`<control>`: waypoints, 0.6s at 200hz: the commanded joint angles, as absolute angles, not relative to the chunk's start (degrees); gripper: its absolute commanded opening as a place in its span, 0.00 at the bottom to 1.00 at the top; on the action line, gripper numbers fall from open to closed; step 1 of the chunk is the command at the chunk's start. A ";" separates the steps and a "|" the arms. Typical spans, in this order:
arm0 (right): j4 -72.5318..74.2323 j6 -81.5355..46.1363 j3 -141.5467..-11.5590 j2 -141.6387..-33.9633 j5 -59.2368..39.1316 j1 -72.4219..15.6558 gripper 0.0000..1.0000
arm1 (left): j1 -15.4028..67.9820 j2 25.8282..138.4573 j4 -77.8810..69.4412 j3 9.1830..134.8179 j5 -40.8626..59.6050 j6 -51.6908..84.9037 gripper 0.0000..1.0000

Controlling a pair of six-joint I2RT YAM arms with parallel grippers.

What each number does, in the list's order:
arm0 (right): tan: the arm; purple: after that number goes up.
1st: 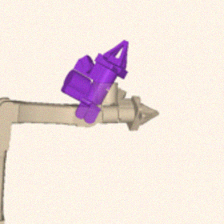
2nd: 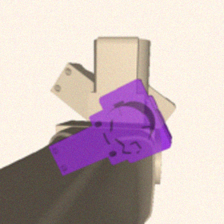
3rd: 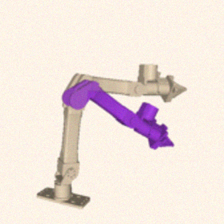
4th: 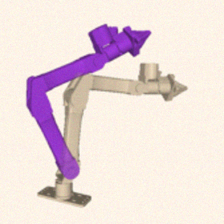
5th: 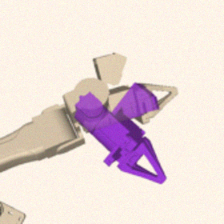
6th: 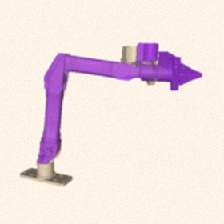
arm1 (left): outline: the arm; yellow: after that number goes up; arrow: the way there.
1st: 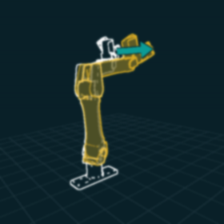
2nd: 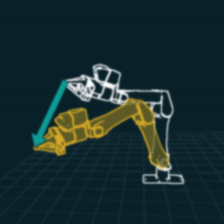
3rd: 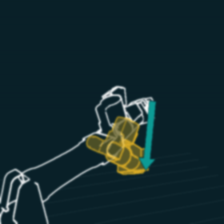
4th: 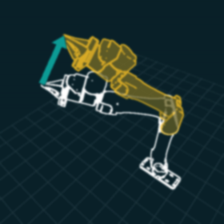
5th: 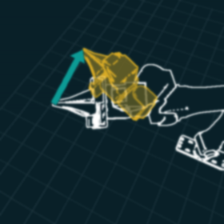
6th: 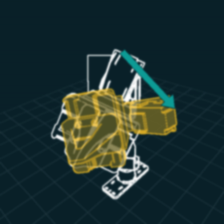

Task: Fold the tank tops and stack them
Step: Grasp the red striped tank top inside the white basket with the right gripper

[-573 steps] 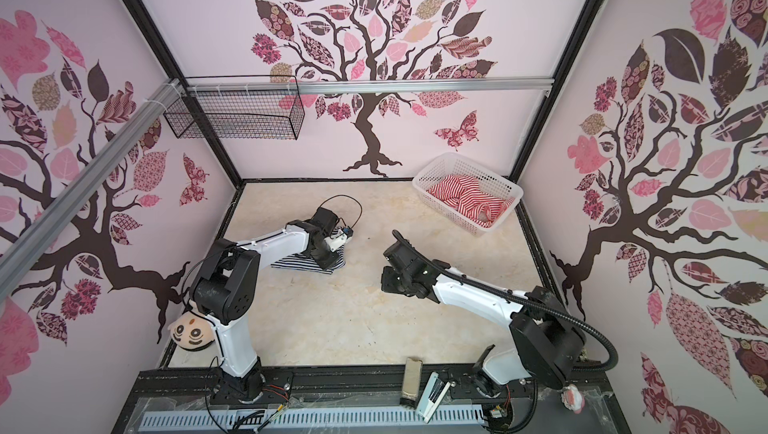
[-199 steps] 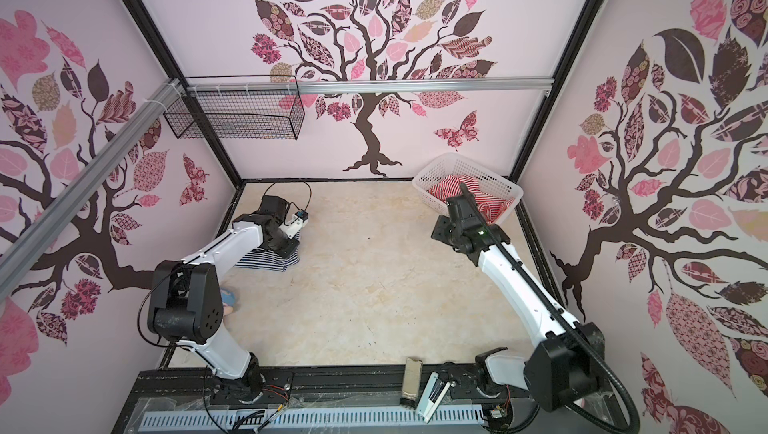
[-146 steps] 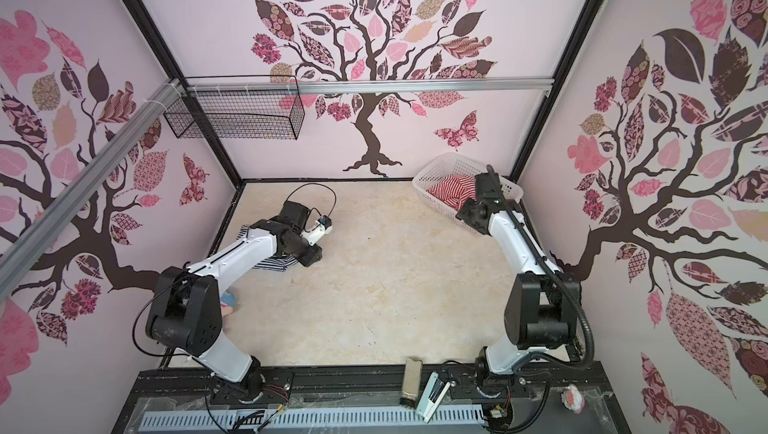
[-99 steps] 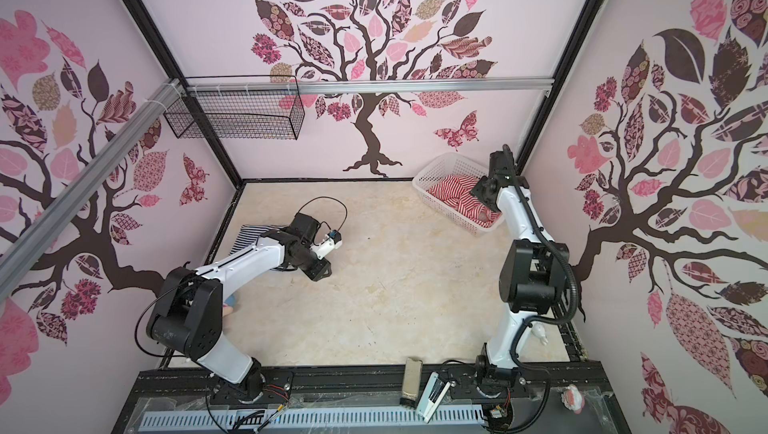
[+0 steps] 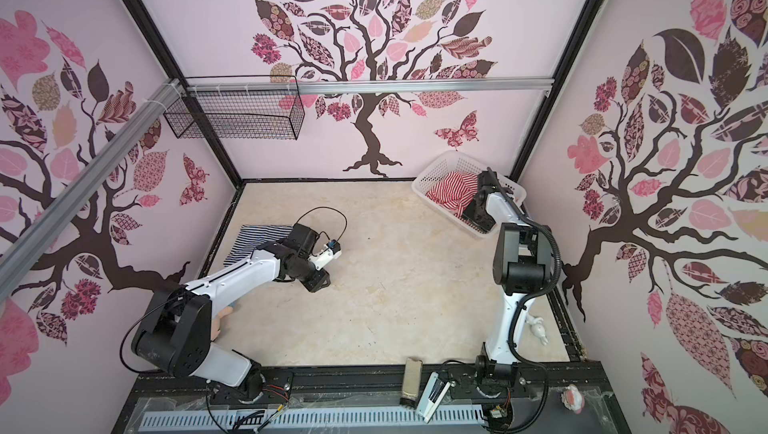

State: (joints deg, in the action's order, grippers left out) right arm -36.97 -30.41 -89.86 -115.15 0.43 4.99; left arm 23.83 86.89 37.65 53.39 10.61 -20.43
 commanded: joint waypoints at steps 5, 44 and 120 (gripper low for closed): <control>-36.21 -31.07 -86.73 -108.60 -0.59 0.88 0.59 | 23.73 87.35 35.60 52.73 11.03 -19.24 0.40; -35.57 -31.77 -84.36 -105.38 -1.50 -4.34 0.59 | 23.73 87.89 35.16 52.52 10.99 -18.92 0.40; -48.98 -26.98 -95.46 -106.29 32.65 -2.03 0.75 | 23.73 87.34 34.38 50.89 11.16 -18.68 0.40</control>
State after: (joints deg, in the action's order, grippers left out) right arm -42.59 -28.51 -93.21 -106.96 20.23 -3.36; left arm 23.83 87.37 35.59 51.59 10.66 -19.44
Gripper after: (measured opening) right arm 0.732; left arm 0.404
